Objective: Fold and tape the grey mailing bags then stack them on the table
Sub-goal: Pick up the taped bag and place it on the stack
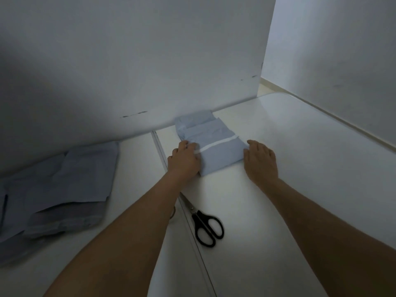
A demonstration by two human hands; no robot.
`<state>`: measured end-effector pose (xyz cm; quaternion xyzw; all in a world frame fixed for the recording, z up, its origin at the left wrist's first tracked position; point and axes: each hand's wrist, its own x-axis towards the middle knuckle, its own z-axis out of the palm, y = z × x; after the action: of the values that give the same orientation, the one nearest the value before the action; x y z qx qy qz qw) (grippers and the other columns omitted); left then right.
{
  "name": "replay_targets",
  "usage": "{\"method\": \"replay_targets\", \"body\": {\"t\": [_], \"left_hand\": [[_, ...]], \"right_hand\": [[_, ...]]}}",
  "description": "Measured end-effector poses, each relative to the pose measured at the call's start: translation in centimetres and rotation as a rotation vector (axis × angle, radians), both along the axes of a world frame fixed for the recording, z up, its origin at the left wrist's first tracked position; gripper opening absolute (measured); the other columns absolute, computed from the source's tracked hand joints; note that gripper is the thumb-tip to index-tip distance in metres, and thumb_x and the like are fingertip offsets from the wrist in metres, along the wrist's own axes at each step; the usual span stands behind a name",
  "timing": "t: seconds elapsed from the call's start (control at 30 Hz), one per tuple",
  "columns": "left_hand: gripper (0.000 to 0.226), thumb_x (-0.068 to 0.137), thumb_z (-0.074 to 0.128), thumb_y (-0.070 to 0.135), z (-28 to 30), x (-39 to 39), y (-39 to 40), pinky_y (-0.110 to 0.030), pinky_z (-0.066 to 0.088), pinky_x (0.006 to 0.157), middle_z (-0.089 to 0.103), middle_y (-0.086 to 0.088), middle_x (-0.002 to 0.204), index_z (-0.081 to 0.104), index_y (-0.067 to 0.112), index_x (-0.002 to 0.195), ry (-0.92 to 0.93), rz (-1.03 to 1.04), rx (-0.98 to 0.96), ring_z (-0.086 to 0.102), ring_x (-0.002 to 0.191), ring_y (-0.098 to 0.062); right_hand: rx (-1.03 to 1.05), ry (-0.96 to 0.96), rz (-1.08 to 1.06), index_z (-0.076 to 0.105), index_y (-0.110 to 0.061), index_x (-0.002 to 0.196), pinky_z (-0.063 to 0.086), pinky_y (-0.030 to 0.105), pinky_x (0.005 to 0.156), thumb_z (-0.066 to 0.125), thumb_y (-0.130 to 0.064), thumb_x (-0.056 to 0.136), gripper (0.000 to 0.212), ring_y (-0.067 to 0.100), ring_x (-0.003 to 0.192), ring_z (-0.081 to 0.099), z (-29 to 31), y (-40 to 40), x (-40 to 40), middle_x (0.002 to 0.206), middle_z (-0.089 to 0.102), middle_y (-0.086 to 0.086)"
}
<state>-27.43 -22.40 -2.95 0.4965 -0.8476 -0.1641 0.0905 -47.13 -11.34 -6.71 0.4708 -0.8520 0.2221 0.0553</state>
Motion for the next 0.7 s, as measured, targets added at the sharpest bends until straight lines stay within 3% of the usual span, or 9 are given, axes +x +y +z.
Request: {"method": "replay_targets", "body": {"t": [0.1, 0.3, 0.5, 0.7], "left_hand": [[0.054, 0.096, 0.046, 0.027, 0.7, 0.6, 0.8, -0.045, 0.030, 0.106, 0.017, -0.001, 0.157, 0.030, 0.026, 0.147, -0.011, 0.001, -0.010, 0.030, 0.135, -0.031], [0.051, 0.097, 0.047, 0.028, 2.4, 3.2, 2.9, -0.044, 0.033, 0.103, 0.018, -0.002, 0.157, 0.032, 0.024, 0.146, 0.018, -0.015, -0.051, 0.035, 0.133, -0.031], [0.046, 0.097, 0.049, 0.027, 3.8, 9.0, 5.0, -0.040, 0.037, 0.102, 0.024, -0.001, 0.155, 0.041, 0.022, 0.142, 0.092, 0.021, -0.126, 0.040, 0.131, -0.026], [0.034, 0.096, 0.050, 0.014, 2.5, 20.4, 6.1, -0.031, 0.039, 0.100, 0.045, -0.005, 0.139, 0.055, 0.012, 0.130, 0.211, 0.183, -0.124, 0.049, 0.122, -0.023]], "right_hand": [[0.031, -0.016, -0.068, 0.043, -0.010, 0.140, 0.024, 0.042, 0.109, 0.035, -0.031, 0.101, 0.044, 0.026, 0.132, 0.040, 0.4, 1.5, -0.5, 0.141, 0.048, 0.009], [0.057, -0.078, -0.116, 0.033, -0.014, 0.147, 0.010, 0.047, 0.116, 0.033, -0.030, 0.103, 0.047, 0.033, 0.146, 0.012, 2.1, 2.8, 0.7, 0.159, 0.019, 0.009], [-0.055, -0.060, 0.102, 0.045, -0.010, 0.138, 0.023, 0.050, 0.112, 0.045, -0.030, 0.099, 0.044, 0.038, 0.139, 0.027, 5.1, 0.3, 8.9, 0.152, 0.033, 0.013], [-0.065, -0.071, 0.395, 0.043, -0.014, 0.140, 0.017, 0.047, 0.115, 0.046, -0.032, 0.099, 0.045, 0.034, 0.142, 0.022, 6.0, -2.2, 20.6, 0.155, 0.030, 0.008]]}}
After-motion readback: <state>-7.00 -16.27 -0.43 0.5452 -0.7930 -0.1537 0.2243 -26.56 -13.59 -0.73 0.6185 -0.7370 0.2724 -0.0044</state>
